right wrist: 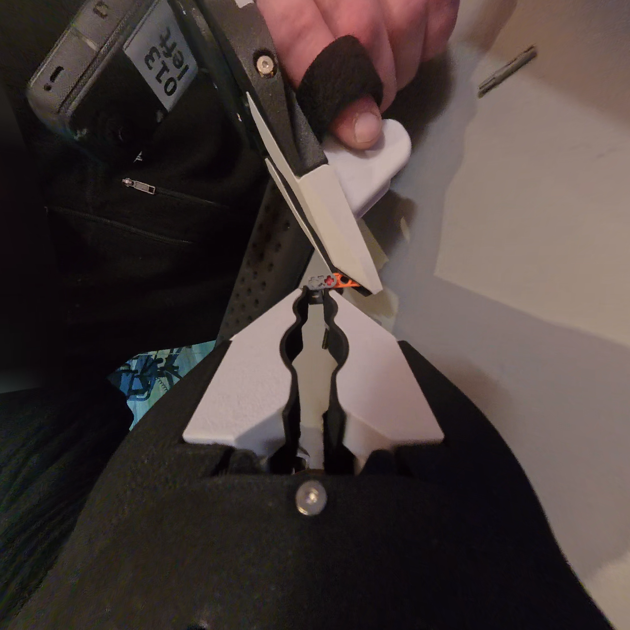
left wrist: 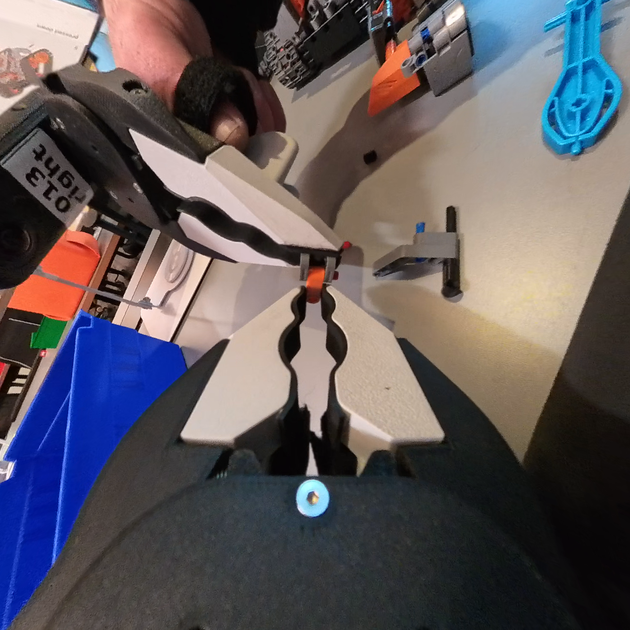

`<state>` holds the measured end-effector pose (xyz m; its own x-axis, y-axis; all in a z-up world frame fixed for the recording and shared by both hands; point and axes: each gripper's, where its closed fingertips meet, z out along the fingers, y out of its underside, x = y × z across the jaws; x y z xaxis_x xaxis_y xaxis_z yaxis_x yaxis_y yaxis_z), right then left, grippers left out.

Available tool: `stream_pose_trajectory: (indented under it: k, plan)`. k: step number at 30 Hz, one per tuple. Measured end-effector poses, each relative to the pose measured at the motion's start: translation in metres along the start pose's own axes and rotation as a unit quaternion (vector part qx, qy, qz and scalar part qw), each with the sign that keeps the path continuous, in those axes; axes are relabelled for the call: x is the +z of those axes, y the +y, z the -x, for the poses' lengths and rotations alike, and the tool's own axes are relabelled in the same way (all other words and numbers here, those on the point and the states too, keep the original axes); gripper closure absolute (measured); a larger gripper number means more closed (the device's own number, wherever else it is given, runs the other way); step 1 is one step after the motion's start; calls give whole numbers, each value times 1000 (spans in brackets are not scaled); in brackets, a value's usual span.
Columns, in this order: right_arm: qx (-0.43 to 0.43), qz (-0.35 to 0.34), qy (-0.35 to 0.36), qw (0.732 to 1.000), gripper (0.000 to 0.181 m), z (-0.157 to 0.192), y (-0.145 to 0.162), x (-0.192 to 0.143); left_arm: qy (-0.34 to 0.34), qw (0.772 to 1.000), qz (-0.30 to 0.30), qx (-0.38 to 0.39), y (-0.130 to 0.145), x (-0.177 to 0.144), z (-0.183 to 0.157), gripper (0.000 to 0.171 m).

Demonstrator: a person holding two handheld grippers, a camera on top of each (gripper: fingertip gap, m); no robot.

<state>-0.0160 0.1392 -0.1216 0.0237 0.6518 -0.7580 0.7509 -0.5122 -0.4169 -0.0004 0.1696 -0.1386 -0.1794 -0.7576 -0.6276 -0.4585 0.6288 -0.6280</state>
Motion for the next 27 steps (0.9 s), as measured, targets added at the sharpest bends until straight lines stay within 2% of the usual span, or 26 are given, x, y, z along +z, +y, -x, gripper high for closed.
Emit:
stream_pose_trajectory:
  k: [4, 6, 8, 11, 12, 14, 17, 20, 24, 27]
  plan:
    - [11, -10, 2, 1000, 176, -6, -1, -1, 7, 1000, 24, -7, 7, 0, 0, 167]
    - [26, -17, 35, 999, 172, -17, -2, -7, 18, 997, 65, -32, 19, 1, 1, 167]
    - [45, -16, 85, 995, 160, -29, 0, -16, 22, 994, 92, -49, 27, -2, 6, 167]
    - [44, 0, 155, 987, 154, -32, 10, -29, 94, 976, 179, -84, 50, -5, -7, 167]
    - [44, 3, 178, 983, 153, -31, 13, -34, 95, 974, 192, -80, 52, -5, -5, 167]
    - [40, 6, 214, 976, 151, -26, 22, -43, 143, 960, 216, -109, 53, -7, -15, 167]
    - [42, 13, 260, 965, 153, -20, 37, -52, 178, 948, 238, -117, 52, -8, -19, 167]
    - [42, 15, 272, 961, 153, -13, 49, -51, 233, 930, 249, -137, 46, -10, -27, 167]
    - [39, 14, 281, 959, 153, -10, 59, -46, 259, 913, 279, -147, 48, -11, -26, 166]
    - [33, 8, 287, 957, 152, -8, 63, -44, 266, 909, 282, -153, 47, -9, -26, 165]
